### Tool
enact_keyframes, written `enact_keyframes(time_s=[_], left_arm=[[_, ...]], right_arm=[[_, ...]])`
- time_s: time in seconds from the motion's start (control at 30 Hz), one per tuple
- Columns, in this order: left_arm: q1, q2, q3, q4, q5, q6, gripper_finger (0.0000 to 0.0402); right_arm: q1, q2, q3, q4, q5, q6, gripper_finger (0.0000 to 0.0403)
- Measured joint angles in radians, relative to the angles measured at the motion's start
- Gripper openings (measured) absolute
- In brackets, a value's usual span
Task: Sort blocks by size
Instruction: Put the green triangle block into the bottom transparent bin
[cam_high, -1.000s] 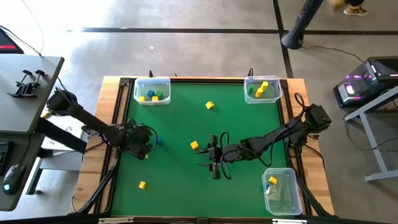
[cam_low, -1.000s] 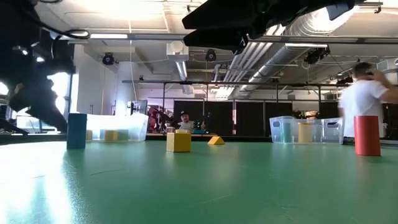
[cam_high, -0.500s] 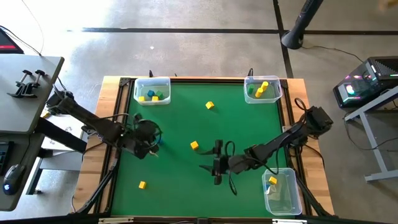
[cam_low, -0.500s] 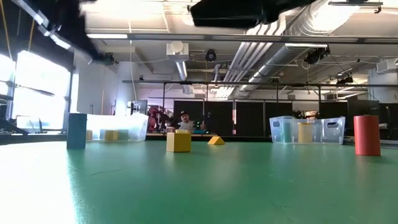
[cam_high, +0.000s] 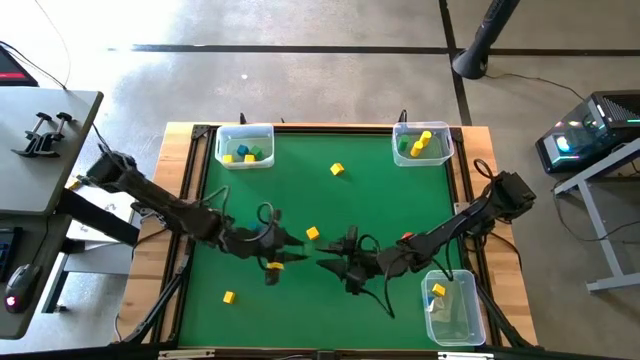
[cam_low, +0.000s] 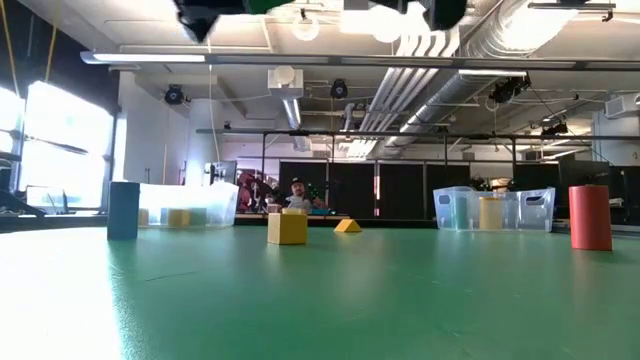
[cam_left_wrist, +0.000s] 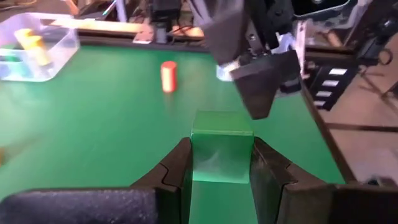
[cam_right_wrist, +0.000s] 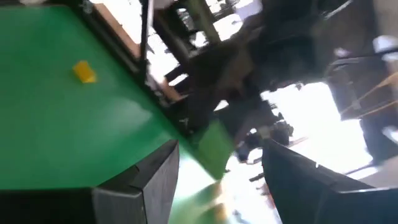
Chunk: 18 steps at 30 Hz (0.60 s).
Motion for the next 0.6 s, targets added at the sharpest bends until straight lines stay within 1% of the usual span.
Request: enact_keyframes(time_s=[0.07,0.1,0.23,0.27,0.5,0.6], left_arm=[[0.008,0.046,0.0,0.076,0.015,0.012,0.009],[0.013,0.065,0.0,0.106,0.026,0.019,0.009],[0.036,0.111,0.0,0.175,0.1,0.032,0.009],[0.042,0.116,0.0,0.183,0.117,0.031,0.009],[0.06,0.126,0.0,0.199,0.185,0.026,0.009],[0.059,0.123,0.0,0.205,0.206,0.023,0.009]], right_arm=[[0.0,0.0,0.0,0.023,0.007,-0.059,0.022],[0.0,0.0,0.0,0.021,-0.007,-0.087,0.022],[-0.001,0.0,0.0,-0.023,-0.112,-0.173,0.022],[-0.001,0.0,0.0,-0.029,-0.12,-0.178,0.022],[-0.018,0.0,0.0,-0.073,-0.099,-0.177,0.0219],[-0.023,0.0,0.0,-0.099,-0.1,-0.176,0.0207]])
